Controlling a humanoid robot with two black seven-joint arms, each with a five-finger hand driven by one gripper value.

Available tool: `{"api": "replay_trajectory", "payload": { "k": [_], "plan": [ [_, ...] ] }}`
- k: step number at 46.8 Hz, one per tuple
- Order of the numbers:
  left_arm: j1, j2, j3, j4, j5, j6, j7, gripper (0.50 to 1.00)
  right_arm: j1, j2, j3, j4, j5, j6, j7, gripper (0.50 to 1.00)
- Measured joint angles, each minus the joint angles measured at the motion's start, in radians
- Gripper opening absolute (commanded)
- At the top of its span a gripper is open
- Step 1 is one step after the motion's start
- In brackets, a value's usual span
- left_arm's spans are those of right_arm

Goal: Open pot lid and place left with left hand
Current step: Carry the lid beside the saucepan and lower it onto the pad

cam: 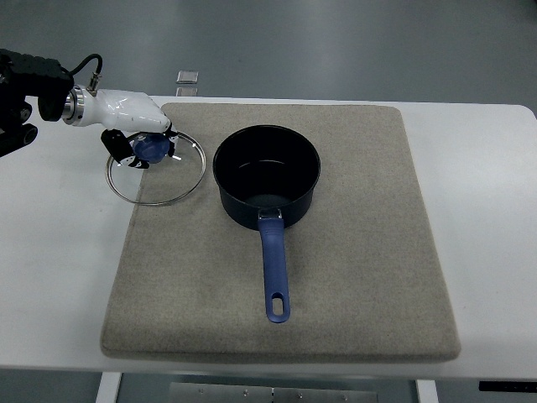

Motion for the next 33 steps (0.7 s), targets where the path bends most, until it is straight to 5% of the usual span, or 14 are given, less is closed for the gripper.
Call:
{"api": "replay_trajectory", "payload": {
  "k": [29,33],
  "plan": [
    [0.02,-0.062,-0.011,0.01,-0.022,0.027,0.0,0.5,0.0,0.0,0.0,0.0,0.0,0.0,0.0,0.917],
    [0.022,-0.062,-0.011,0.01,-0.032,0.067,0.0,0.576,0.0,0.0,0.0,0.0,0.0,0.0,0.0,0.917]
  ]
}}
